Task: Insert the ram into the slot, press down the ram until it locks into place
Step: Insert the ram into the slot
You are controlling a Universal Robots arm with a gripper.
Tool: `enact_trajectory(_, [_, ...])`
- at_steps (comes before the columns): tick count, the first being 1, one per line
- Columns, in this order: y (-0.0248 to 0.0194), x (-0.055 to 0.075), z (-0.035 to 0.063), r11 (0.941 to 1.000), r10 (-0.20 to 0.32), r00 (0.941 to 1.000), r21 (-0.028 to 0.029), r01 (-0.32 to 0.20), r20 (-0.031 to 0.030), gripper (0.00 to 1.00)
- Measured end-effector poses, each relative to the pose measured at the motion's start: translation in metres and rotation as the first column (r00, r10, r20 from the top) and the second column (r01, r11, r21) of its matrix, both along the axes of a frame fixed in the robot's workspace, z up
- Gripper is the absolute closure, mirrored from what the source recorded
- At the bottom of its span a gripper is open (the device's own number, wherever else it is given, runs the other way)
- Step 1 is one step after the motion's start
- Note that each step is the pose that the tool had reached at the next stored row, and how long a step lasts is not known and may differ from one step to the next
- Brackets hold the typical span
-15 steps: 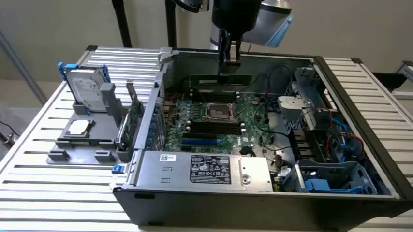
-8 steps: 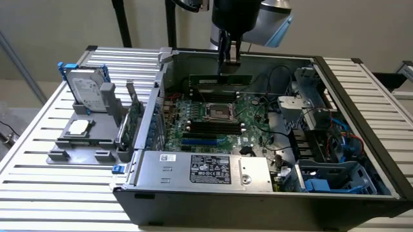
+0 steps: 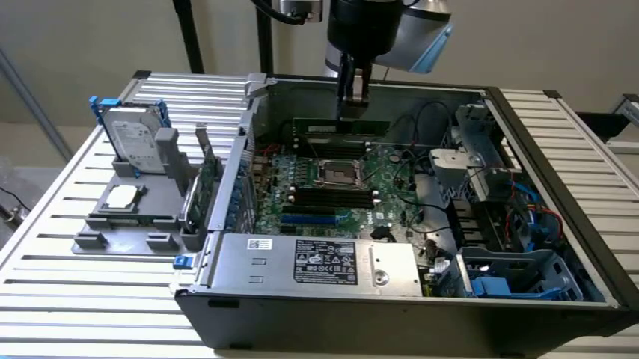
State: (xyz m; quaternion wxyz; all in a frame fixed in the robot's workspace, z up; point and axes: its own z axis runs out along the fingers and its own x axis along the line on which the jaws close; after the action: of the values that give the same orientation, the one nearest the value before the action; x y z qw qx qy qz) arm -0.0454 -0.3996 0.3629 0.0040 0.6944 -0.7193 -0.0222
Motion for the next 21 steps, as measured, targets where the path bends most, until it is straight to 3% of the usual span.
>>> enact_trajectory(21, [-0.0012,0.002,-0.0380,0.9987,-0.051,0.9987,-0.0016,0.051,0.0000,0.86])
